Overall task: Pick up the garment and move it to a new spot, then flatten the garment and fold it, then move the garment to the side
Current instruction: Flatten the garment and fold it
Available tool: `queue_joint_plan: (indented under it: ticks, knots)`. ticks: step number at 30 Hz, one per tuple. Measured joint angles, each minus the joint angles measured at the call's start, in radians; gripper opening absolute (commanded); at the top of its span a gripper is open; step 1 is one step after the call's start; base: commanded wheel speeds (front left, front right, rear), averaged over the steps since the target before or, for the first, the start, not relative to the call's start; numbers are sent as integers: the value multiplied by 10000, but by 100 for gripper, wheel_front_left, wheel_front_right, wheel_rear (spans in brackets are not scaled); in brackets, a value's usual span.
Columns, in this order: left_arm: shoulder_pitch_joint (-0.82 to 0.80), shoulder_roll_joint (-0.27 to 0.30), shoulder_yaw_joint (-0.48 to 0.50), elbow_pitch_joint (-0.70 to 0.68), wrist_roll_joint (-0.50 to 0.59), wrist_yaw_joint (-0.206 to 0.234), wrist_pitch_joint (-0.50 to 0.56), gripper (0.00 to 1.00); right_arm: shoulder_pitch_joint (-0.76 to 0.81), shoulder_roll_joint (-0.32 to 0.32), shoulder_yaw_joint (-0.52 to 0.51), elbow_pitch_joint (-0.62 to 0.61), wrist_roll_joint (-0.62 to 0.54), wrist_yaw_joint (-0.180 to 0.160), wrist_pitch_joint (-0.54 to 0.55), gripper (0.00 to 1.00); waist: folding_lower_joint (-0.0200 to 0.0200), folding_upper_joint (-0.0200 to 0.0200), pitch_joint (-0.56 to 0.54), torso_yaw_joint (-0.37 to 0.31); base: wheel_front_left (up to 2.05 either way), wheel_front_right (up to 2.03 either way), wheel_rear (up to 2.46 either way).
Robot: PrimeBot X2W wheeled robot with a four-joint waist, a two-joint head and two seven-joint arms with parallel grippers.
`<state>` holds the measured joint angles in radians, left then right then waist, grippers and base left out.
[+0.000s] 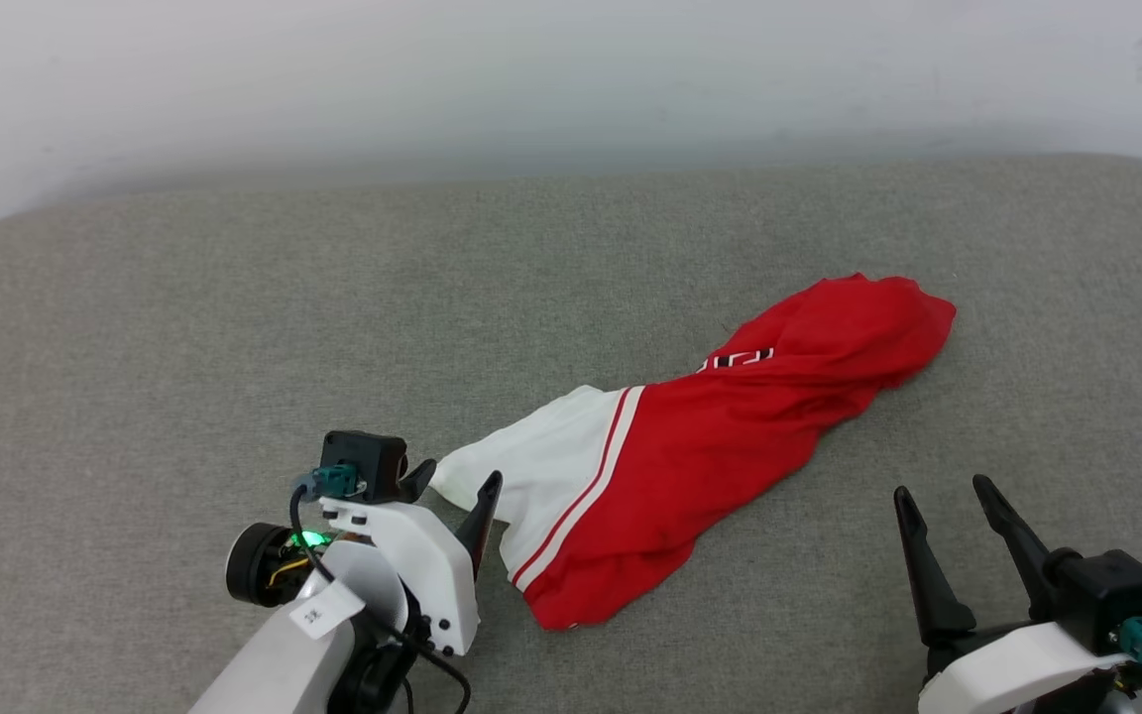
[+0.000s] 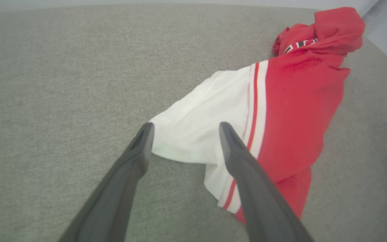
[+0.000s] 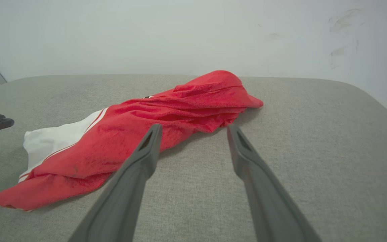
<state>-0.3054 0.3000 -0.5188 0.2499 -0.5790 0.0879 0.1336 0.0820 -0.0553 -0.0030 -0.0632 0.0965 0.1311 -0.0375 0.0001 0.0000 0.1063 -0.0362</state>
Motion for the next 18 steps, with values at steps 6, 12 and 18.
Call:
queue_joint_plan:
  ticks: [6, 12, 18]
  knots:
    - [-667, 280, -232, 581, -353, -84, 2086, 100, -276, 6, 29, 190, 82, -2, -61, 100, 1, 0, 549, -325, 0, 0, 0]
    - [-1126, 407, -539, 823, -506, -320, 3160, 100, -471, 17, 25, 466, 276, -2, -69, 100, 1, 0, 914, -556, 0, 0, 0]
    - [-1546, 399, -934, 1365, -780, -721, 4429, 1, -622, 27, 140, 696, 466, 0, -61, 100, 0, 0, 996, -668, 0, 0, 0]
